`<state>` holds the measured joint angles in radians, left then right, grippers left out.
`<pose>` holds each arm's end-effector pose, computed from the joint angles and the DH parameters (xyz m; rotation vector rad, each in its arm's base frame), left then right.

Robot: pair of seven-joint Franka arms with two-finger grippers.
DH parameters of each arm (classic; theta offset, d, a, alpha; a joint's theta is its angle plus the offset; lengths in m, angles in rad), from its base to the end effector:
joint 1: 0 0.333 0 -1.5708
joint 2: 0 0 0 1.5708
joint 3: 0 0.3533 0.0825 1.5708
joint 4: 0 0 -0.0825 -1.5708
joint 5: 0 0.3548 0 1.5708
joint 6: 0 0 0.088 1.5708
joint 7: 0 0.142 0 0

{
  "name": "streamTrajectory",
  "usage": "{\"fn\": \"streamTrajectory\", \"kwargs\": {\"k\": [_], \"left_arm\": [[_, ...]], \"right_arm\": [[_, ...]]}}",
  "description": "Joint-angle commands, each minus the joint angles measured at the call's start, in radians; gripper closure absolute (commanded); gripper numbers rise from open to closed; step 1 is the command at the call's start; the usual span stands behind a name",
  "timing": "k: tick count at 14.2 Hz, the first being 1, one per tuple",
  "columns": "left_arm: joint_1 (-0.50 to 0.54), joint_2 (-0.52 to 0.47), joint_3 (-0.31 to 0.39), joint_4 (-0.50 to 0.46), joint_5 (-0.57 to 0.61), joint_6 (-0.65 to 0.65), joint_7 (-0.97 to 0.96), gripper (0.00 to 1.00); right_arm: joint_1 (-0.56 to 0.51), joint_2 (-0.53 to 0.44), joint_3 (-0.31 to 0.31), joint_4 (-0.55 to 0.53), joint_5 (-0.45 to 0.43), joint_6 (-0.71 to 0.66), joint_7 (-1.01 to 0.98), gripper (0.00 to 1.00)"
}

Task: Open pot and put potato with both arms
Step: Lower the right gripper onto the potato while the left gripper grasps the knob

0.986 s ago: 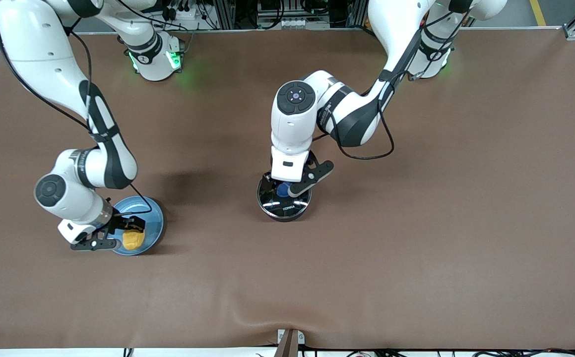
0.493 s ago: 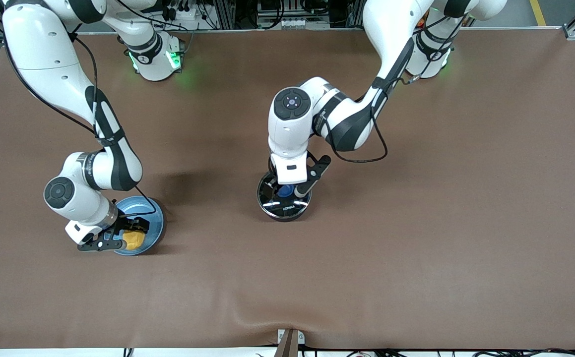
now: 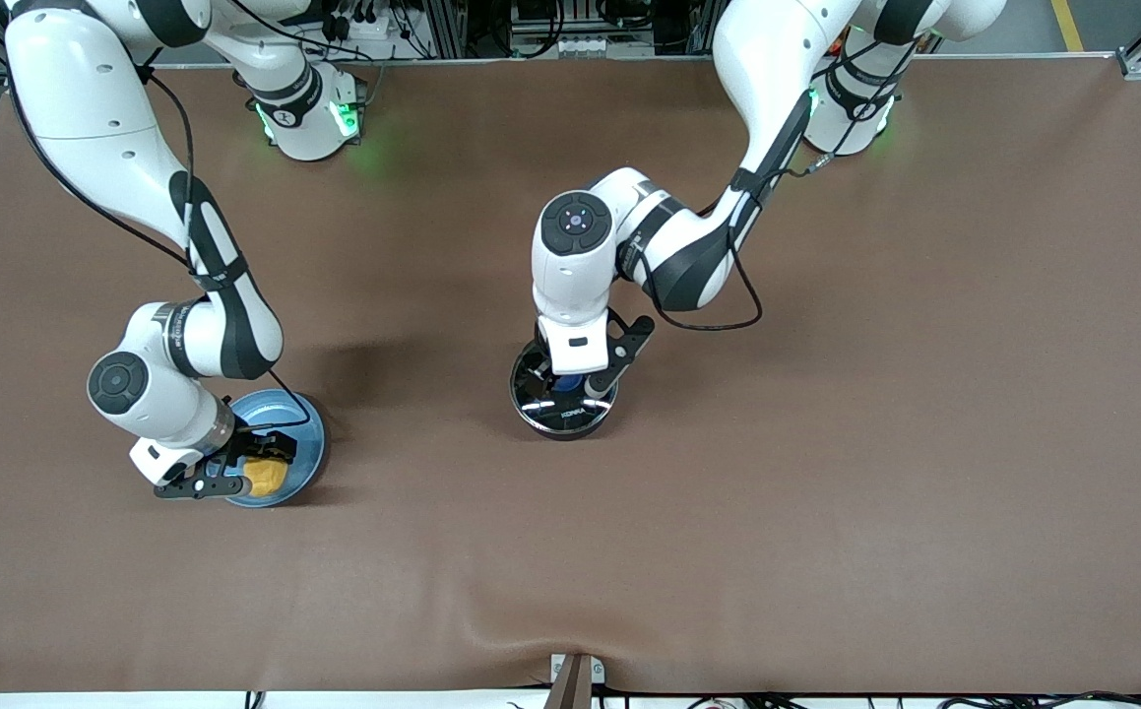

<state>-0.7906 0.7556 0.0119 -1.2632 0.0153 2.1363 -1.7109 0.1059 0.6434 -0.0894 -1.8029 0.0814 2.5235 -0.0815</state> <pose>0.5414 -0.5360 0.3236 2.7196 1.3492 0.0879 0.6673 0.0173 0.2132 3.1323 0.0838 0.1264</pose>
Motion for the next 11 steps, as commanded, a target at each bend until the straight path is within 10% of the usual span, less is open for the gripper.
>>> {"fn": "streamTrajectory", "kwargs": {"k": [1,11], "left_arm": [[-0.009,0.044,0.010,0.027,-0.006,0.017,0.013,0.00],[-0.007,0.057,-0.012,0.025,-0.008,0.017,0.039,0.00]], "right_arm": [[0.001,0.010,-0.001,0.008,0.023,0.012,0.003,0.00],[0.001,0.010,-0.001,0.008,0.023,0.012,0.003,0.00]]}}
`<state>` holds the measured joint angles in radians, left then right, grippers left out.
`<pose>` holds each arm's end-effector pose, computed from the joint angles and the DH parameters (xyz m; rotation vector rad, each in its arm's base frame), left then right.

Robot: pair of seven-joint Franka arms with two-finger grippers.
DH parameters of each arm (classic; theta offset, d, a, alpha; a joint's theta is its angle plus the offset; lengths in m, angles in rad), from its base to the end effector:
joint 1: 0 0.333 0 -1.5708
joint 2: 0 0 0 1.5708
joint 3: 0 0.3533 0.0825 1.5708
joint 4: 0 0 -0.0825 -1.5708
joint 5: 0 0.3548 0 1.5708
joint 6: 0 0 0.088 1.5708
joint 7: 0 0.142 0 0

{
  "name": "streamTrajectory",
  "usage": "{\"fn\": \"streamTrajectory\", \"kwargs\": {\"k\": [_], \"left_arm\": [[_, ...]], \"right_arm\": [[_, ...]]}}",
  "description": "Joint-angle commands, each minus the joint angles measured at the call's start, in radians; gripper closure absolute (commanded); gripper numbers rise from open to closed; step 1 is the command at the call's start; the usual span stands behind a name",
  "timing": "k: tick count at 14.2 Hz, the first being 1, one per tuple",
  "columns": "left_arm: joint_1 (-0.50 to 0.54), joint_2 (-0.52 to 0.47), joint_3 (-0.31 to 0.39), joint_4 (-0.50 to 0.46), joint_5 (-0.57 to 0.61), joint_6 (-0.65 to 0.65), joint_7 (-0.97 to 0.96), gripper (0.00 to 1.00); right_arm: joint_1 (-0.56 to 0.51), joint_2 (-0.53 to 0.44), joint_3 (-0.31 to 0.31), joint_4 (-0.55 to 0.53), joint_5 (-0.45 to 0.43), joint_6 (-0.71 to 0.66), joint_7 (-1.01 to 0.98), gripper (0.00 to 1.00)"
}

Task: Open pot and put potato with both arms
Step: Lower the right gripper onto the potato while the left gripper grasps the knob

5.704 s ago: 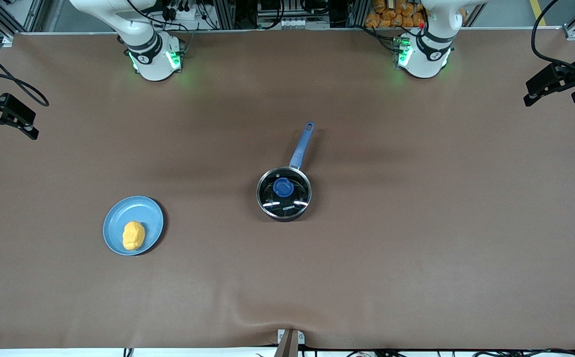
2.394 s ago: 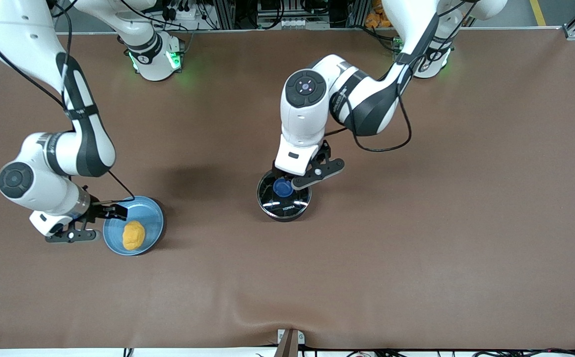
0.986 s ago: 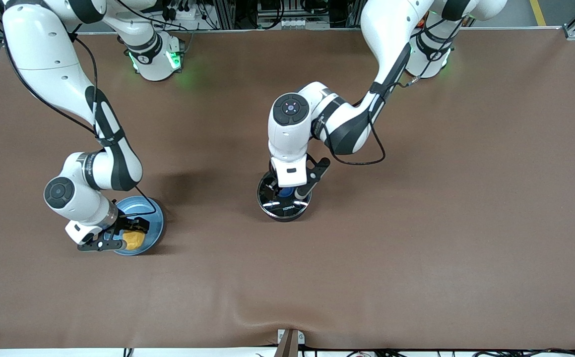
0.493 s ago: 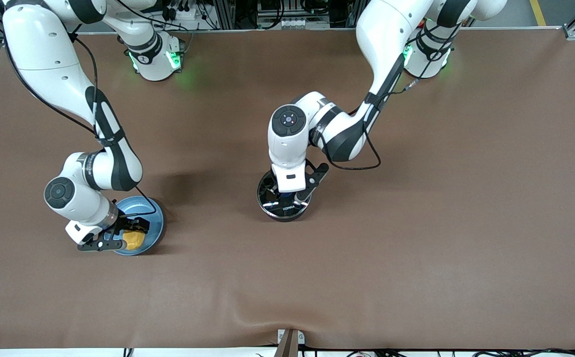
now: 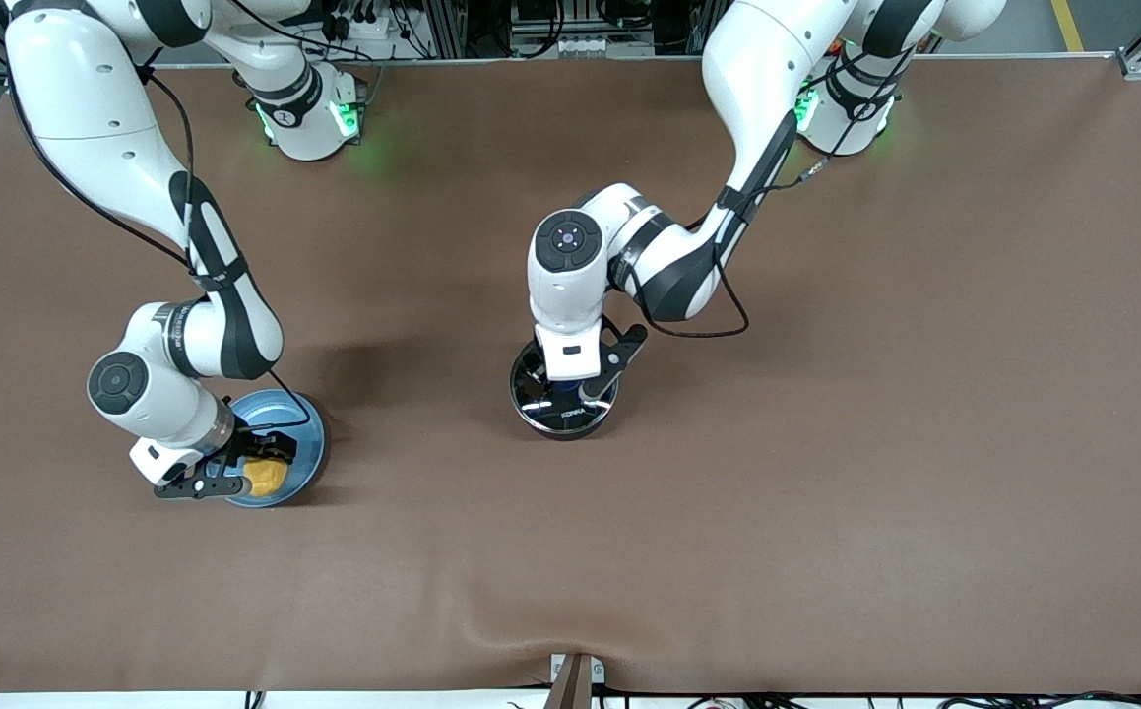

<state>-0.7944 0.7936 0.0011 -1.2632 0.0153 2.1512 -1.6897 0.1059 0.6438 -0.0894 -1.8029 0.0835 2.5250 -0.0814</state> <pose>0.5358 -0.5431 0.2961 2.7596 1.3131 0.0669 0.6675 0.0173 0.2131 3.1334 0.0810 0.1283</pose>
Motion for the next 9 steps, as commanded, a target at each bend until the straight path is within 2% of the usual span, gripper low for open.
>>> {"fn": "streamTrajectory", "kwargs": {"k": [1,5,6,9], "left_arm": [[-0.003,0.022,-0.001,0.025,-0.008,0.004,0.028,0.03],[-0.003,0.033,-0.001,0.024,-0.008,0.004,0.039,0.05],[-0.002,0.035,-0.001,0.024,-0.008,0.004,0.039,0.20],[0.000,0.029,-0.003,0.024,-0.008,0.003,0.054,0.77]], "right_arm": [[0.001,0.010,-0.001,0.008,0.021,0.011,0.003,0.00],[0.001,0.010,-0.001,0.008,0.021,0.011,0.003,0.00],[0.001,0.010,-0.001,0.008,0.021,0.011,0.003,0.00],[0.001,0.010,-0.001,0.008,0.021,0.011,0.003,0.00]]}}
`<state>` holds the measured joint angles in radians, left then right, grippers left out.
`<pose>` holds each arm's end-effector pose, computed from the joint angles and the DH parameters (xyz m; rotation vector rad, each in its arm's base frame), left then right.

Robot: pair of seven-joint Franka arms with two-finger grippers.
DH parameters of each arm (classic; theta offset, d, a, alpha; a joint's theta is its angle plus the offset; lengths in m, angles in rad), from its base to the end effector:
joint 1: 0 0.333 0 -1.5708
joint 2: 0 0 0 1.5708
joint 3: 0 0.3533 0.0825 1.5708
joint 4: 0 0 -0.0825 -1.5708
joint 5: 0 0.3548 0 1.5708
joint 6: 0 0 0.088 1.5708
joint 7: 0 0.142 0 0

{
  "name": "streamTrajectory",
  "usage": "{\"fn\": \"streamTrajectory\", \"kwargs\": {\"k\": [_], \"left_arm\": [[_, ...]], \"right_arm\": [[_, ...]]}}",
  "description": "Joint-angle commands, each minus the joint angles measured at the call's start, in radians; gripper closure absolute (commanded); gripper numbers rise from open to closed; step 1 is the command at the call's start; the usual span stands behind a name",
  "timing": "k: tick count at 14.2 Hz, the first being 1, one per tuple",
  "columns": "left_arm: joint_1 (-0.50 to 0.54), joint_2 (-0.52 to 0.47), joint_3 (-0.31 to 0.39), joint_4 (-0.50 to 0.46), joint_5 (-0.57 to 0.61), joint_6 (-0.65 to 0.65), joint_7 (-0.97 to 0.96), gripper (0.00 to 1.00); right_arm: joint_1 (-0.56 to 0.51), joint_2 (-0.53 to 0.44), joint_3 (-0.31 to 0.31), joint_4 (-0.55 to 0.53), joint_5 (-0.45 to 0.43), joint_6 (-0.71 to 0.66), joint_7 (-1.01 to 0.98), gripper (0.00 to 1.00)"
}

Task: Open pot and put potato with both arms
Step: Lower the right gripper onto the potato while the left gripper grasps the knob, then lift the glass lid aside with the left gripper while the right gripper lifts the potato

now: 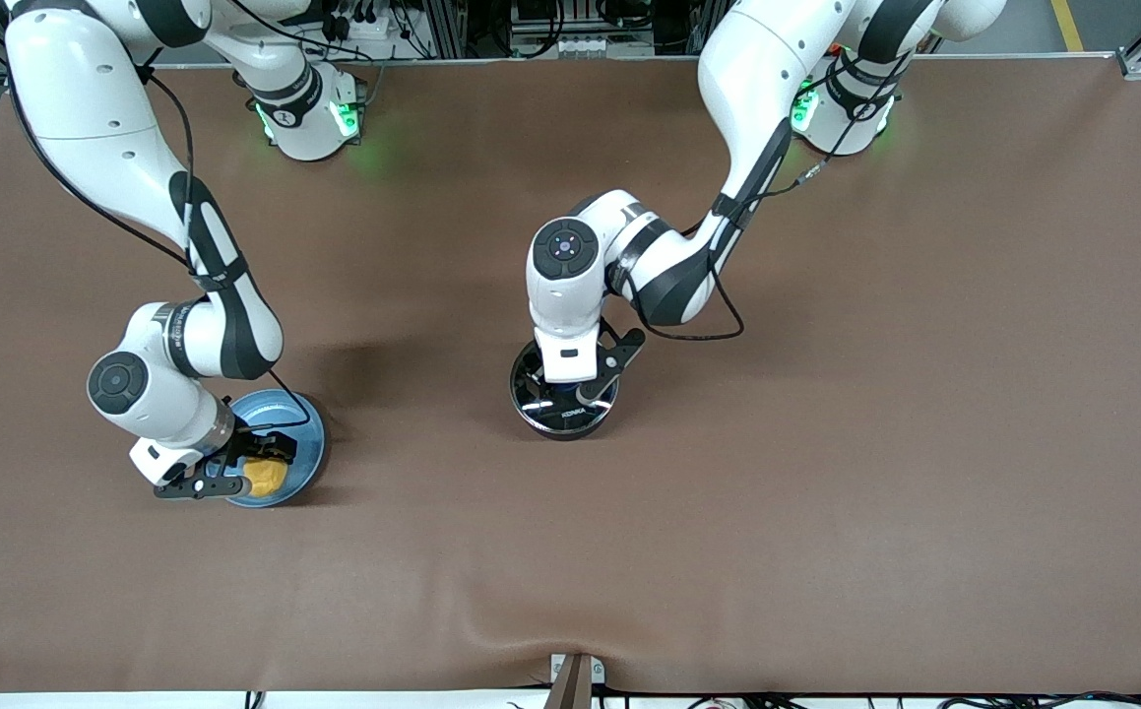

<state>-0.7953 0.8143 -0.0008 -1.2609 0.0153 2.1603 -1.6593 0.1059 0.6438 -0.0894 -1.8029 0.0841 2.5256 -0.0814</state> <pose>0.5351 -0.5450 0.2823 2.7889 1.2715 0.0620 0.6676 0.0174 0.2132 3.1337 0.0803 0.1293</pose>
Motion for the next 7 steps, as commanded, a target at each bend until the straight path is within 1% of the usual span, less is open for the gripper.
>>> {"fn": "streamTrajectory", "kwargs": {"k": [1,2,4,5,7], "left_arm": [[0.004,0.002,-0.002,0.021,-0.009,-0.007,0.024,0.97],[0.008,-0.003,-0.004,0.021,-0.009,-0.007,0.024,1.00],[0.019,-0.024,-0.005,0.023,-0.014,-0.010,0.024,1.00],[0.034,-0.049,-0.004,0.021,-0.044,-0.019,0.027,1.00],[0.059,-0.102,0.002,0.020,-0.057,-0.039,0.029,1.00]], "right_arm": [[0.001,0.010,-0.001,0.008,0.020,0.010,0.003,0.00],[0.001,0.010,-0.001,0.008,0.020,0.010,0.003,0.00],[0.001,0.010,-0.001,0.008,0.020,0.010,0.003,0.00],[0.001,0.010,-0.001,0.008,0.020,0.010,0.003,0.00],[0.001,0.010,-0.001,0.008,0.020,0.010,0.002,0.00]]}}
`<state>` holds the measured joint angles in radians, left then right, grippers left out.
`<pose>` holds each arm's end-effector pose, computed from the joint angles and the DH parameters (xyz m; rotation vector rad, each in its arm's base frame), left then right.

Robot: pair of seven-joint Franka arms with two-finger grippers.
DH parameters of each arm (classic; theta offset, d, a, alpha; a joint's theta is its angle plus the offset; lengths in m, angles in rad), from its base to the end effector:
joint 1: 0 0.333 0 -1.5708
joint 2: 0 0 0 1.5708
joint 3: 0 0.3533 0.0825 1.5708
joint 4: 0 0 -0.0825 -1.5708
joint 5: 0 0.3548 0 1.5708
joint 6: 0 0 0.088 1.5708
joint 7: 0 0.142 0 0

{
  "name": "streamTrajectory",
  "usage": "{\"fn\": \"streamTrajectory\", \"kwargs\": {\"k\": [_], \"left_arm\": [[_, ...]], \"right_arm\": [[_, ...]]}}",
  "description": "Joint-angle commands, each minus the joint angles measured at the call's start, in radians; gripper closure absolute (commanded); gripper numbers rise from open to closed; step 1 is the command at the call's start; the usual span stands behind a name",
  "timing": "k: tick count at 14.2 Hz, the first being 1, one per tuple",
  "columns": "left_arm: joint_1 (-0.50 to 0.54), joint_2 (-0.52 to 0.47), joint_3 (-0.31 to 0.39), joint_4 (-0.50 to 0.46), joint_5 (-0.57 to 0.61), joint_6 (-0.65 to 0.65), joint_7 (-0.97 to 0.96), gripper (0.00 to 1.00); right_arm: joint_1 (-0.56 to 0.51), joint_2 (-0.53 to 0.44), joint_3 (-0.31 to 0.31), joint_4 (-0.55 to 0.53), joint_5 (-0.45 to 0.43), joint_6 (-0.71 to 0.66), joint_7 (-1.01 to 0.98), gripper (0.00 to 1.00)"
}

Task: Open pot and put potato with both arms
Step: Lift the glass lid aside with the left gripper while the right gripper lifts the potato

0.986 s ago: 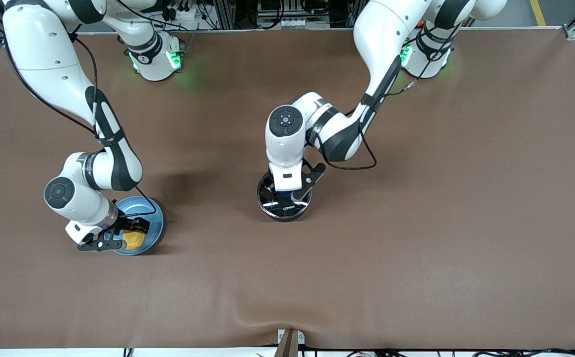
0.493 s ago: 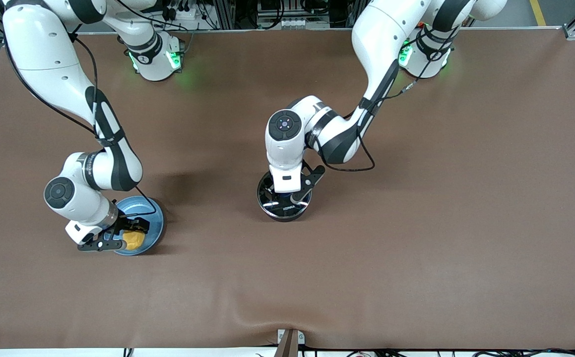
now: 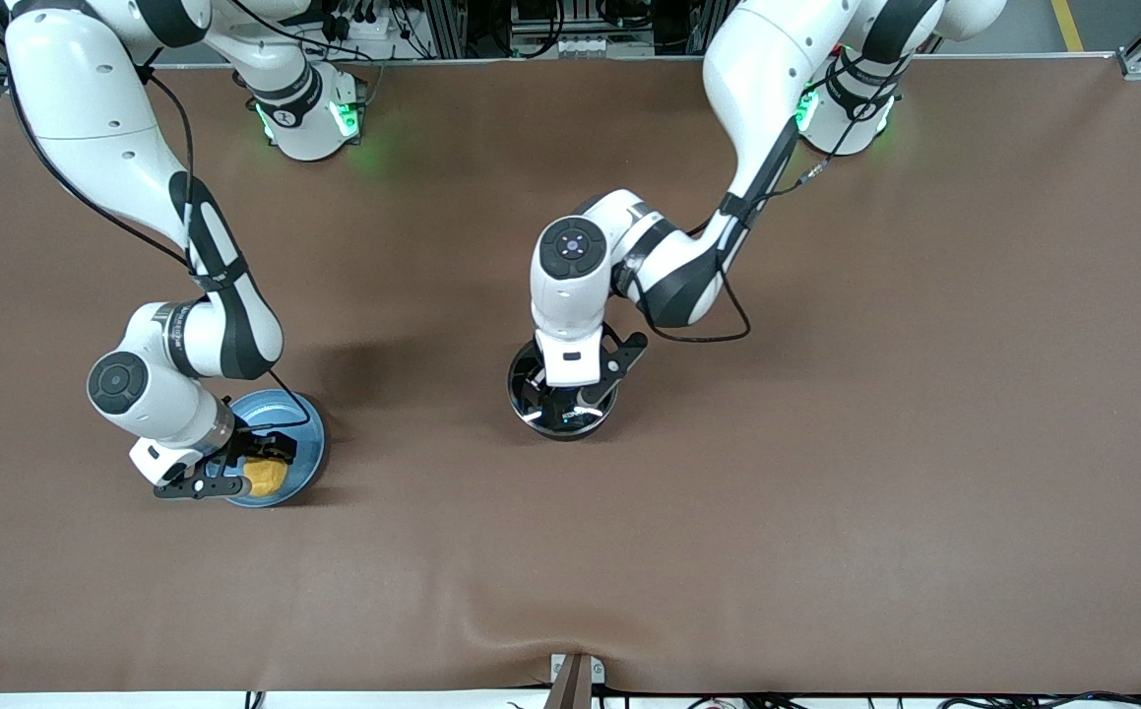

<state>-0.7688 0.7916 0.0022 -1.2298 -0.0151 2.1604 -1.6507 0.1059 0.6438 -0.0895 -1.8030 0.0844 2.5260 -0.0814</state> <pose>0.5546 -0.5363 0.3139 2.7136 1.2955 0.0578 0.6676 0.0173 0.2132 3.1338 0.0798 0.1298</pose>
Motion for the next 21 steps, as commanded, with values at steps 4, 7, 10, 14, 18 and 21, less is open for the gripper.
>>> {"fn": "streamTrajectory", "kwargs": {"k": [4,7,10,14,18,21], "left_arm": [[0.101,-0.247,0.007,-0.028,-0.016,-0.135,0.084,1.00],[0.189,-0.363,0.007,-0.030,-0.019,-0.276,0.248,1.00],[0.302,-0.446,0.004,-0.036,-0.028,-0.422,0.436,1.00],[0.466,-0.495,0.002,-0.043,-0.029,-0.571,0.696,1.00],[0.630,-0.540,-0.001,-0.124,-0.031,-0.623,0.928,1.00],[0.744,-0.557,0.001,-0.204,-0.029,-0.619,1.072,1.00]], "right_arm": [[0.003,0.010,-0.001,0.008,0.020,0.010,0.002,0.60],[0.003,0.010,-0.001,0.008,0.020,0.010,0.002,0.81],[0.003,-0.009,0.000,0.008,0.021,-0.004,0.005,0.98],[0.000,-0.177,-0.001,0.011,0.020,-0.169,0.000,1.00],[0.041,-0.338,-0.001,0.025,0.020,-0.320,0.015,1.00],[0.138,-0.394,-0.001,0.027,0.011,-0.368,0.165,1.00]]}}
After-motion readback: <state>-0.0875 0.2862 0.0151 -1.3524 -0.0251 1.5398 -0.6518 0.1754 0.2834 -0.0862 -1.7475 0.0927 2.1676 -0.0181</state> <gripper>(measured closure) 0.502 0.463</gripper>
